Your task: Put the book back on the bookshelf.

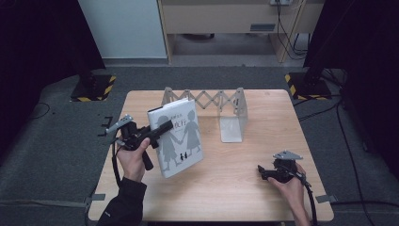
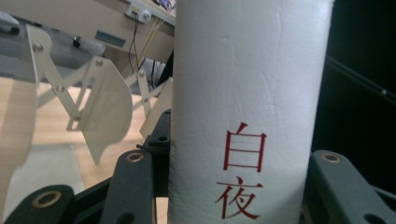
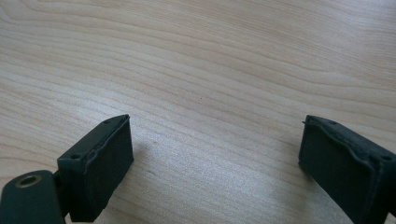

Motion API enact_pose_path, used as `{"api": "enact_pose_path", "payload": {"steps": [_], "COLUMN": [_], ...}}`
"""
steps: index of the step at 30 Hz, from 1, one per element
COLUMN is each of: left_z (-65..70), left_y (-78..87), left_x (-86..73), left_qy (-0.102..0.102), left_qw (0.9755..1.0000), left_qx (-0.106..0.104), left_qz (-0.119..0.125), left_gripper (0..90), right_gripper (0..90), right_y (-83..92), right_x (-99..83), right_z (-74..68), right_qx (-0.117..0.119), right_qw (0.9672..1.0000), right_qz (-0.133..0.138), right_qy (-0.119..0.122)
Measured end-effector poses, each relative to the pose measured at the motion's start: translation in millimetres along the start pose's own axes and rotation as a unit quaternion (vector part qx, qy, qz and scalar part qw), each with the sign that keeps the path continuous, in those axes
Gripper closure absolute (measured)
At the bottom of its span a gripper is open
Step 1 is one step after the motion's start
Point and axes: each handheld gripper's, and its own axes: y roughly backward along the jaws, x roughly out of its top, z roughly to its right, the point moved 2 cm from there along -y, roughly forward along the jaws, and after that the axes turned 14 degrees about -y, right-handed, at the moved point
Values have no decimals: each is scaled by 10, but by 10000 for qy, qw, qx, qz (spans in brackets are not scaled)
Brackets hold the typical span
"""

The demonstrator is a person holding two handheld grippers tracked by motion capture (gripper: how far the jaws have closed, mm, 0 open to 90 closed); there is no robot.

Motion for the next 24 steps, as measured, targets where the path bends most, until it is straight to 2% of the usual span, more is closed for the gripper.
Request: {"api": "enact_pose_path", "payload": {"steps": [3,6,13,17,24], "left_z": [-69,-127,-271,-338,-486], "left_y": [-17,-35,-40,-62,-173], "left_x": [65,140,246,260,204], "left_qy": [7,-73,-112,-265,-229], "left_qw": [10000,9998,9987,9973,9950], "left_qx": [51,198,493,672,926], "left_qz": [51,51,39,-120,-279], "left_gripper": [522,522,522,522,522], "right_gripper": [101,102,102,102,102], "right_y": [0,0,-1,-1,-3], "right_x": [0,0,1,1,2], "right_z": [0,0,1,1,2], "right_qx": [-1,0,-3,-2,-8], "right_qw": [10000,10000,10000,10000,10000], "right_qz": [4,1,5,3,5], "right_qy": [4,1,2,1,2]}}
